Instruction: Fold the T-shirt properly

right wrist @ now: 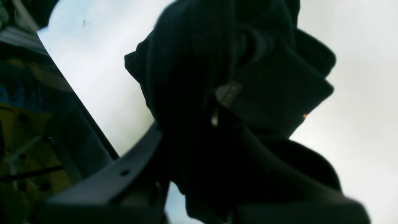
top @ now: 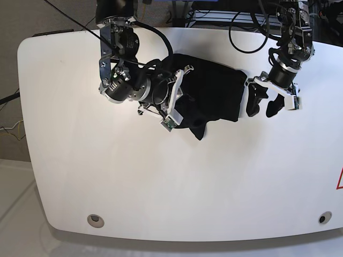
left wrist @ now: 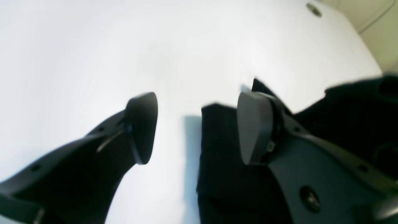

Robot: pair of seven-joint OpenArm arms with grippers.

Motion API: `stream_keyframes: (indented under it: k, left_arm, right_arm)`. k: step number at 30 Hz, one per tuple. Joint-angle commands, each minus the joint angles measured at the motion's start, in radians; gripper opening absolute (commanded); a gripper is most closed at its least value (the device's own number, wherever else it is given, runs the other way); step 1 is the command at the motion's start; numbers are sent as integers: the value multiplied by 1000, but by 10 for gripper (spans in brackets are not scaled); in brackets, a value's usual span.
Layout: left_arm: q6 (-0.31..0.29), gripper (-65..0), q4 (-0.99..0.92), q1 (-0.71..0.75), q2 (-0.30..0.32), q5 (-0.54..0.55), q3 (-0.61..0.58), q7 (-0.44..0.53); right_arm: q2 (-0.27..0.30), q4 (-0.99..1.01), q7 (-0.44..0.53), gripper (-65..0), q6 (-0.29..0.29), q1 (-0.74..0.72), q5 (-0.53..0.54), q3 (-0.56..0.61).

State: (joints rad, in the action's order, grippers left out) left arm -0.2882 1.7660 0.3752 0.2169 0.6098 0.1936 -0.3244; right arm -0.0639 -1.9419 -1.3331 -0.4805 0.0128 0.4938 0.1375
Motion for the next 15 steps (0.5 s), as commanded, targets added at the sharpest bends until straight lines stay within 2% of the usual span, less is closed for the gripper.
stream_keyframes:
  k: [1,15]
  left_arm:
    - [-9,-263,5,8,9,11,5,23]
    - [-9,-263,-150,5,9,9,4,28]
  right_arm:
    - [-7,-17,23,-650,7,-27,26,4]
    - [-23,-18,23,-650,7,-29,22,38]
